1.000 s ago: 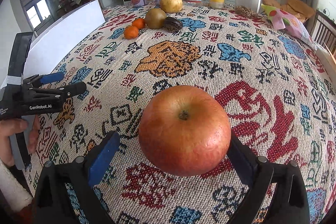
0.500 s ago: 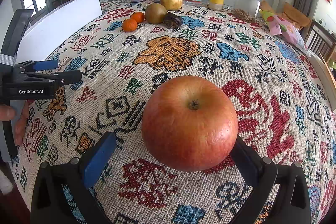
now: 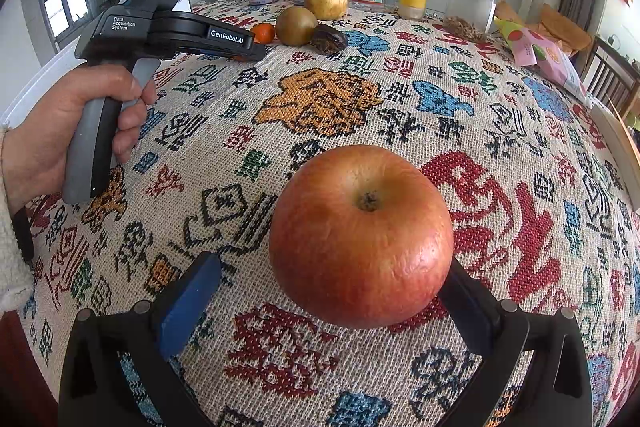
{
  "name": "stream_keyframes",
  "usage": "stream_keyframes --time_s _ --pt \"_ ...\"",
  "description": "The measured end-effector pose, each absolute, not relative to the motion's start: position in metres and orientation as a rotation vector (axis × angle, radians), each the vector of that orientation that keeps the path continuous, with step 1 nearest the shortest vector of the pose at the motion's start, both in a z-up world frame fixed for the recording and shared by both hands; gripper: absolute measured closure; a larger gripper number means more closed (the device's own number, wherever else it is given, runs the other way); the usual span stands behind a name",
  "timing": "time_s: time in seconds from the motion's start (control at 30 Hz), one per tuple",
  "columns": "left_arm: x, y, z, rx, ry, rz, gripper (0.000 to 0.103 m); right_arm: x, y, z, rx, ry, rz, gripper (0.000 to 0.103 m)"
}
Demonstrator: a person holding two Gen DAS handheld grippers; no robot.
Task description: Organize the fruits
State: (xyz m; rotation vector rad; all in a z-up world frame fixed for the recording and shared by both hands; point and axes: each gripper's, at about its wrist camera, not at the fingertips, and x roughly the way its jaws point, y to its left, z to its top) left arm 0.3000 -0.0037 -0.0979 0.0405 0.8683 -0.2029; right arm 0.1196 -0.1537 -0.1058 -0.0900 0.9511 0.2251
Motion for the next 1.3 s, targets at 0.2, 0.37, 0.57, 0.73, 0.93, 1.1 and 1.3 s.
stream_keyframes --time_s 0.2,0.37,0.57,0.73,0.93,1.1,1.3 --pt "0.228 0.013 -0.090 0.012 0.918 -0.258 0.073 0.120 -0.154 -0.106 -0.089 0.952 0.225 0.000" --pt "0.155 0.017 -0.092 0.025 0.951 -0.305 0.072 0.120 -0.154 -0.106 -0.089 0.952 0.225 0.000" --pt "0.136 0.015 -0.105 0.092 0.916 -0.222 0.008 0.120 -0.154 -0.106 -0.089 0.952 0.225 0.000" --pt "0.145 0.013 -0.108 0.108 0.938 -0.189 0.002 0.120 -0.153 -0.106 -0.089 0.952 0.225 0.000" --pt "0.143 0.015 -0.109 0.111 0.936 -0.182 0.001 0.120 -0.154 -0.106 -0.089 0.952 0.224 0.000" --pt "0.142 0.016 -0.109 0.111 0.936 -0.182 0.001 0.120 -0.154 -0.106 -0.089 0.952 0.224 0.000" --pt "0.142 0.016 -0.109 0.111 0.936 -0.182 0.001 0.120 -0.154 -0.106 -0.089 0.953 0.224 0.000"
